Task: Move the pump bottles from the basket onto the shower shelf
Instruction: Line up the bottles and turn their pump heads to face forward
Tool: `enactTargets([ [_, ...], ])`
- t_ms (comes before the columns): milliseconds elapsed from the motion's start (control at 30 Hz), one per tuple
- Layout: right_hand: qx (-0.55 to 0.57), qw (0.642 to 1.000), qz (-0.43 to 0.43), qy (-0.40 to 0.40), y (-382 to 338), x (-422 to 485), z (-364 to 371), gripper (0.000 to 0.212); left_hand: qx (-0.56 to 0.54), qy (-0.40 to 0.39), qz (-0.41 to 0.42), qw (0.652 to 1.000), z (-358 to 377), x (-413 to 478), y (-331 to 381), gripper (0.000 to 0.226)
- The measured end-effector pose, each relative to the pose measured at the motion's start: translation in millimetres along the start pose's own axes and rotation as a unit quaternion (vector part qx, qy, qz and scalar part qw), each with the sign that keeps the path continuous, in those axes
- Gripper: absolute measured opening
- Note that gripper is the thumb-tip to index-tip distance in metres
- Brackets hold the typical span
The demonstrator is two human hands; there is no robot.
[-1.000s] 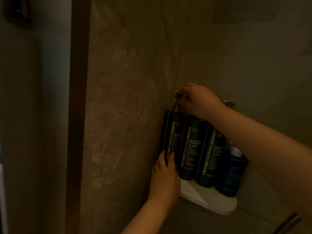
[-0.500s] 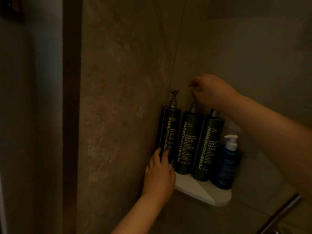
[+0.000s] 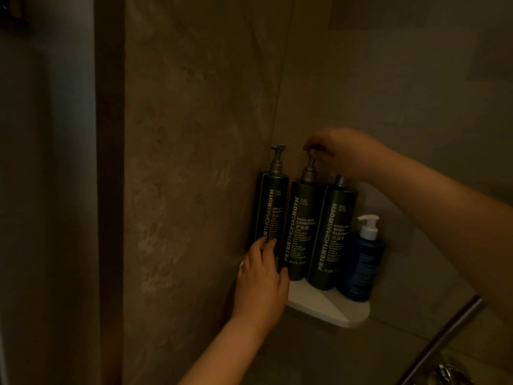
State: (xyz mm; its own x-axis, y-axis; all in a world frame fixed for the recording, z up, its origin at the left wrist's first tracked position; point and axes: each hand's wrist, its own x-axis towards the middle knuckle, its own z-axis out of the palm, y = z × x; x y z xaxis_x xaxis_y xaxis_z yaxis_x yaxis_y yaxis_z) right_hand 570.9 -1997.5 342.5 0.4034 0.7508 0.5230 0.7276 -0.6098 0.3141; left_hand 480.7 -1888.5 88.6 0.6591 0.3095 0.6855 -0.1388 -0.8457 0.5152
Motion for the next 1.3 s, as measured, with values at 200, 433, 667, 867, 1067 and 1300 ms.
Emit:
enactTargets([
  [200, 0.010, 0.999, -0.032, 0.016, -5, -8, -7, 0.027, -0.048, 0.007, 0.003, 0.999, -2, -3, 5, 0.062],
  [433, 0.038, 0.998, -0.053, 0.023, -12, -17, -14, 0.027, -0.115, -0.011, -0.016, 0.993, -1, -6, 11, 0.085],
  [667, 0.054, 0.997, -0.047, 0.023, -18, -25, -20, 0.026, -0.172, -0.028, -0.035, 0.984, 5, -7, 16, 0.086],
  [867, 0.105, 0.994, 0.001, 0.015, -16, -23, -24, 0.028, -0.179, -0.053, -0.043, 0.981, 8, -6, 15, 0.083],
  [1067, 0.098, 0.994, 0.037, -0.012, -9, -23, -31, 0.026, -0.169, -0.073, -0.036, 0.982, 5, -5, 10, 0.082],
  [1300, 0.108, 0.993, 0.047, -0.006, -9, -24, -32, 0.025, -0.175, -0.069, -0.042, 0.981, 7, -5, 9, 0.083],
])
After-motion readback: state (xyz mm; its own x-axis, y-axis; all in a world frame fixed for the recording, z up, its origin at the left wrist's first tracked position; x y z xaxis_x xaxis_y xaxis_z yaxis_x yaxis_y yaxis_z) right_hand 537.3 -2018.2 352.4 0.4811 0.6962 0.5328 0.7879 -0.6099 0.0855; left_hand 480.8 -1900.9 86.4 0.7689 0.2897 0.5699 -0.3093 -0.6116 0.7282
